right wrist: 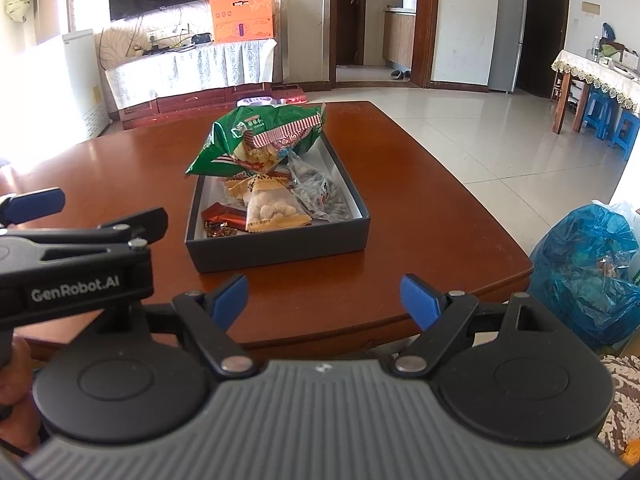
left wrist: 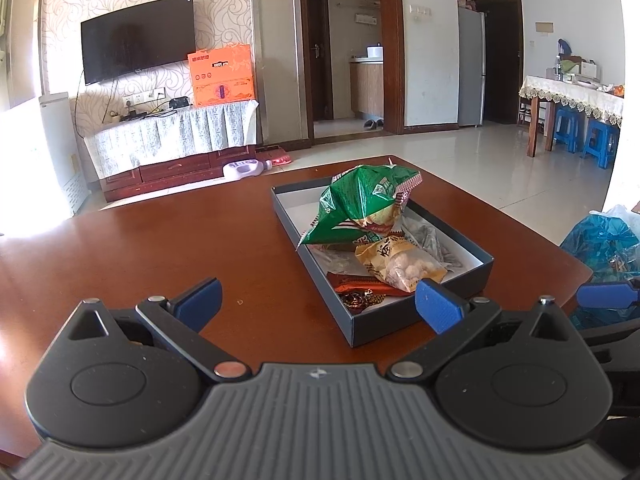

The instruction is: Organize snacks

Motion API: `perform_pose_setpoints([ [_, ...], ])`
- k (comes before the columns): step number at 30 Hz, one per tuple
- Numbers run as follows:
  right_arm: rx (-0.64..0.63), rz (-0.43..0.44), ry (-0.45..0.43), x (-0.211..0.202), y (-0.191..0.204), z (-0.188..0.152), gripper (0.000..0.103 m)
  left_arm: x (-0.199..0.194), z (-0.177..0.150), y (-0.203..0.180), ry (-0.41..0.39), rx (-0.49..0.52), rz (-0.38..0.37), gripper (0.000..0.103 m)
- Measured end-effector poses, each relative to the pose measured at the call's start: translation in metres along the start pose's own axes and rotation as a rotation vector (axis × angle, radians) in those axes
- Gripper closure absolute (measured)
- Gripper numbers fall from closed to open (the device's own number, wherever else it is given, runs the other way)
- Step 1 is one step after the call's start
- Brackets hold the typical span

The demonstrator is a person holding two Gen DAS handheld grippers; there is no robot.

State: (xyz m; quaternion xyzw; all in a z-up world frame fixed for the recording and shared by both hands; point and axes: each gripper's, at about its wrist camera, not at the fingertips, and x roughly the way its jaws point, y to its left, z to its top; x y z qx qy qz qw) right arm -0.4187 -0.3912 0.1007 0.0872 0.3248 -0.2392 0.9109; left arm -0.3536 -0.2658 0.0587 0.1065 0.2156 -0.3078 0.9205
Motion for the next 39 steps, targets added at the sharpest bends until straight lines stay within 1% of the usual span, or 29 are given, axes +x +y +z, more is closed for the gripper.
perform_pose_setpoints([
  [39,0.0,0.007,0.005,0.0006,-0.0003,-0.0002,0.018,0.0009,-0.0027,0.0004,0.003,-0.004,-0.009,0.0],
])
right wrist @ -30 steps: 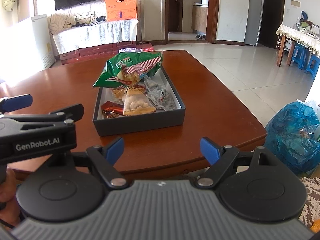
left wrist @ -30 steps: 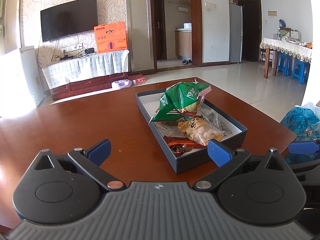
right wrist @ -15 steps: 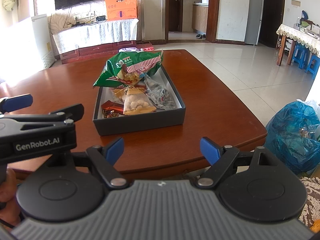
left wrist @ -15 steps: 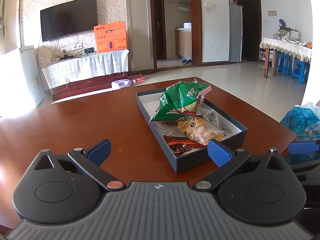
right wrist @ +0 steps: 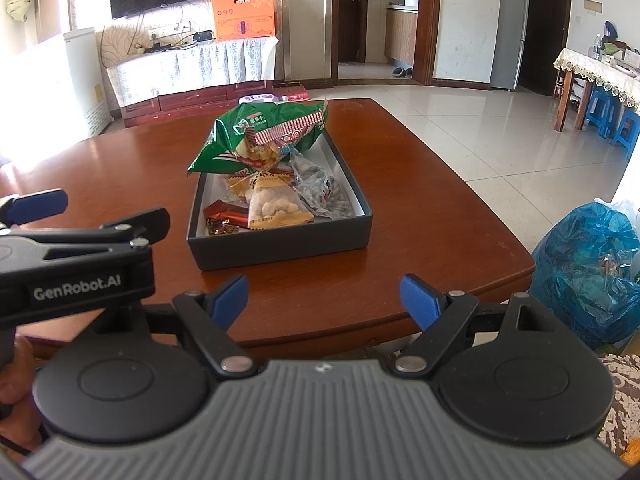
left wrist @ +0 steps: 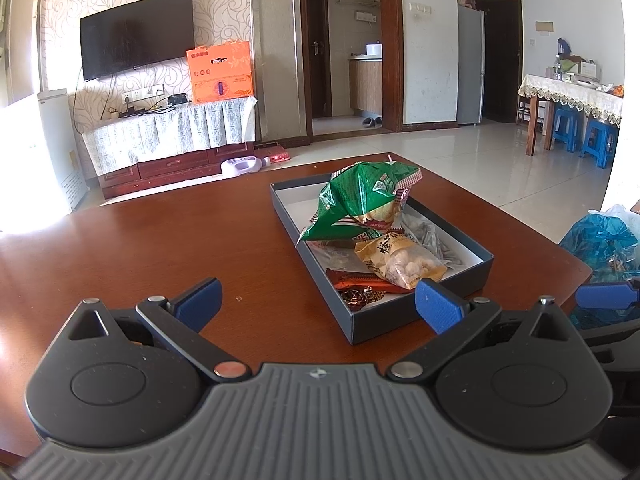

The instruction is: Organize snacks

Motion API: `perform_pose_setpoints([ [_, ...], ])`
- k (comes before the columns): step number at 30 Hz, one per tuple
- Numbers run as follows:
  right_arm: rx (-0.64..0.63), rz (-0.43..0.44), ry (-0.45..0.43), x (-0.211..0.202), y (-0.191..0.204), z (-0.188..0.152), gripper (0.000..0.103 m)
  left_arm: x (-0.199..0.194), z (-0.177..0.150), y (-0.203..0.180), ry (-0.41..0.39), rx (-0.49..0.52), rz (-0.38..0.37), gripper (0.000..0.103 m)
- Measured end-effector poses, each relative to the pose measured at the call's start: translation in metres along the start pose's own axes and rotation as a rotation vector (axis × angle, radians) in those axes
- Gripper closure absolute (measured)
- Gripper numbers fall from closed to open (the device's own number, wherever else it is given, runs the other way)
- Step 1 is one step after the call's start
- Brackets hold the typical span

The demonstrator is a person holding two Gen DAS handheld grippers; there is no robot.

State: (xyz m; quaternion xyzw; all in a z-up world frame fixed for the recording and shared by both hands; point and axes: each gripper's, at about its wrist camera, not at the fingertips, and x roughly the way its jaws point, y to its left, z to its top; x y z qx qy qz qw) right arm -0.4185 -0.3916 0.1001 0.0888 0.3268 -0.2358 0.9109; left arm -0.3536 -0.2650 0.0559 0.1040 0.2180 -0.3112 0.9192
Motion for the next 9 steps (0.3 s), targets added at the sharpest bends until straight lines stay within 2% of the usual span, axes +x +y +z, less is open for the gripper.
perform_pose_setpoints([
  [9,-0.002,-0.002,-0.003,0.0013,-0.001,-0.0007,0.018,-0.0026,-0.0005,-0.0015,-0.014,0.005,0.011,0.0],
])
